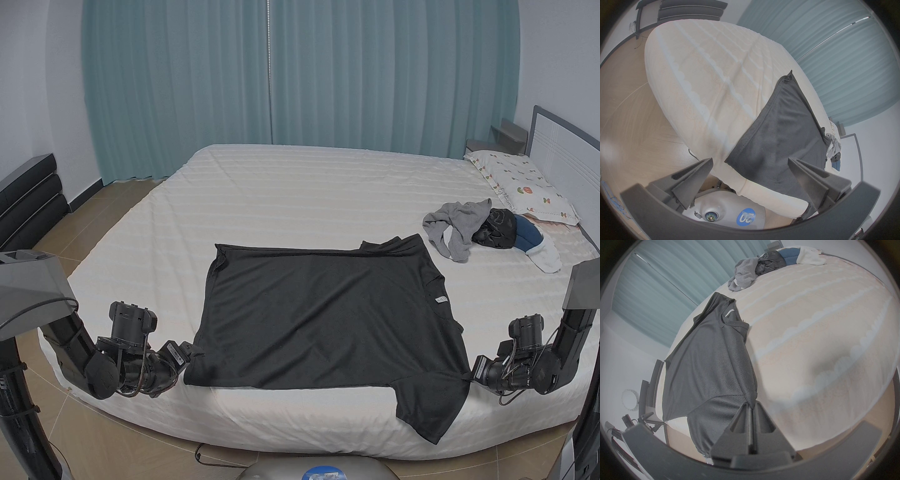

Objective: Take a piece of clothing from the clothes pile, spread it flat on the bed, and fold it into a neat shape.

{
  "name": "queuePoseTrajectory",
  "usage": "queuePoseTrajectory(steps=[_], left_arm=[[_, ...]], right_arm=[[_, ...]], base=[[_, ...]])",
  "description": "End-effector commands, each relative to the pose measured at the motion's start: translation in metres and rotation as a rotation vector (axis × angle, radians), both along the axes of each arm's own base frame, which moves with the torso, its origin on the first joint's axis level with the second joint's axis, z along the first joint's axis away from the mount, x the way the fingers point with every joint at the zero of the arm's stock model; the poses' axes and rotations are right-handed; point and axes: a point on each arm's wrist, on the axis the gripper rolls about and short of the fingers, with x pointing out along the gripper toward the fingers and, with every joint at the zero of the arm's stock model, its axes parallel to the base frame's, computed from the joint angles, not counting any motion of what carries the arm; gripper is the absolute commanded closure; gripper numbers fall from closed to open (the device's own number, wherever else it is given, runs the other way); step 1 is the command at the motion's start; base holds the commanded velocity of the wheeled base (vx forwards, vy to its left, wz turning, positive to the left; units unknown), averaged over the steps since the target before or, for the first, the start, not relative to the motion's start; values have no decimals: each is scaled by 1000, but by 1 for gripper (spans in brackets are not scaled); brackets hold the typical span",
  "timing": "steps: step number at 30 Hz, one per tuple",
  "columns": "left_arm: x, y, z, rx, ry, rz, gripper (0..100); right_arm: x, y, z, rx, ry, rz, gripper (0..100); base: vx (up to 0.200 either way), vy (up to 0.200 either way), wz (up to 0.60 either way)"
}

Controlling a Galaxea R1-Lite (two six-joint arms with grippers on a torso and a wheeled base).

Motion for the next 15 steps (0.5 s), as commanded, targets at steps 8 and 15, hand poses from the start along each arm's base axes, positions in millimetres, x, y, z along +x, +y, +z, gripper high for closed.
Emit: queuePoseTrajectory(steps=[8, 15], left_arm=[[5, -3, -10, 8, 21, -6, 0], [13, -7, -14, 30, 13, 5, 0]], right_arm=[[-13, -10, 9, -61, 16, 39, 100], [-13, -11, 5, -63, 30, 40, 100]], base=[[0, 0, 0], [0, 0, 0]])
